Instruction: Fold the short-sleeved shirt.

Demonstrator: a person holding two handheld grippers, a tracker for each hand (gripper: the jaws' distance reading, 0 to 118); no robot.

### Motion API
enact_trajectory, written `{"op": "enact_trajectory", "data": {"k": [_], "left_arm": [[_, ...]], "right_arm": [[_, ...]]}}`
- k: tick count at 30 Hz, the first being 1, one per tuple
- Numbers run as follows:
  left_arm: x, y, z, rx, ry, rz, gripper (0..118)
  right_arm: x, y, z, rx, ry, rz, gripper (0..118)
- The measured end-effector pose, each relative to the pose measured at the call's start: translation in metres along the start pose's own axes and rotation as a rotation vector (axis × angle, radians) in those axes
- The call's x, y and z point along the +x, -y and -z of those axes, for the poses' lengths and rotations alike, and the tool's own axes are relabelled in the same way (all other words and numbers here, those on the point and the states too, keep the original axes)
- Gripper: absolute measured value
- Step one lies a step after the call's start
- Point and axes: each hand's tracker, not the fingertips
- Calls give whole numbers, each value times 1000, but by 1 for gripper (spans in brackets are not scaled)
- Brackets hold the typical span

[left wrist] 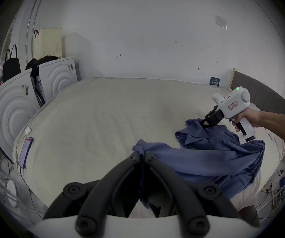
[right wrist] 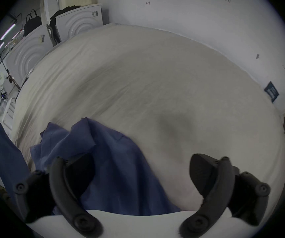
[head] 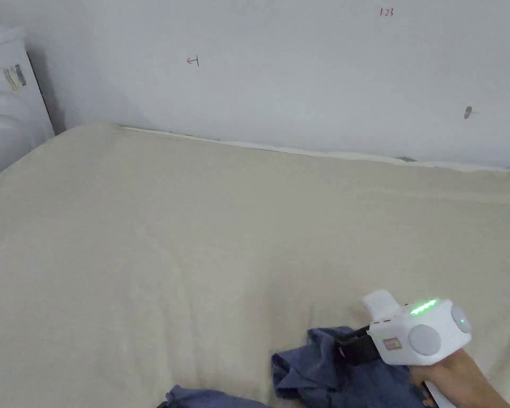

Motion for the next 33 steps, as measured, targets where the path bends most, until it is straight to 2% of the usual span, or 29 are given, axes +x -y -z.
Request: {"op": "enact_trajectory", "data": {"k": [1,2,3,4,5,6,7,8,9,11,12,16,22,24,25,26,28,31,33], "left_arm": [[-1,0,1,-5,-5,9,4],[-3,2,0,-5,-3,13,4],[-4,2,1,-6,-1,17,4],[-5,3,1,-10,-3,20,4],[-6,3,1,-16,-5,17,4],[-8,4,0,-20,-7,2,4],[-9,6,-1,-23,-4,-17,4],[-9,7,-1,-26,-6,-28,4],[-9,8,-1,-21,-14,-31,4],[-10,12,-5,-26,-12,-52,4],[-11,14,-6,-24,-10,-60,4],[-17,13,-14,-44,3,-81,4],[-29,-46,-38,129,51,-84,4],[-30,-75,-46,206,61,-76,4],[-31,-93,-54,253,89,-60,4],[-33,-110,-62,306,106,-68,4],[-36,-145,-79,389,132,-89,4],[-41,-202,-107,501,146,-97,4],[-45,-237,-123,548,156,-101,4]], "right_arm": [[-4,0,5,-22,-13,-24,107],[-11,2,10,-38,14,-41,99],[-14,5,10,-14,56,-42,99],[-17,4,6,-8,53,-25,97],[-17,5,2,-4,31,-25,89],[-21,7,-3,13,28,-35,71],[-27,11,-10,37,37,-55,46],[-34,13,-13,54,70,-78,4],[-41,15,-14,45,158,-99,3],[-44,23,-16,16,128,-79,3],[-44,28,-24,51,166,-51,3],[-36,55,-107,306,265,182,3],[-12,82,-285,592,346,330,3],[-17,92,-347,822,416,330,3],[-20,93,-379,896,454,347,3],[-20,91,-408,942,450,360,3],[-28,87,-456,1023,460,335,3],[-40,69,-516,1031,592,260,3],[-41,59,-546,1071,624,265,3]]}}
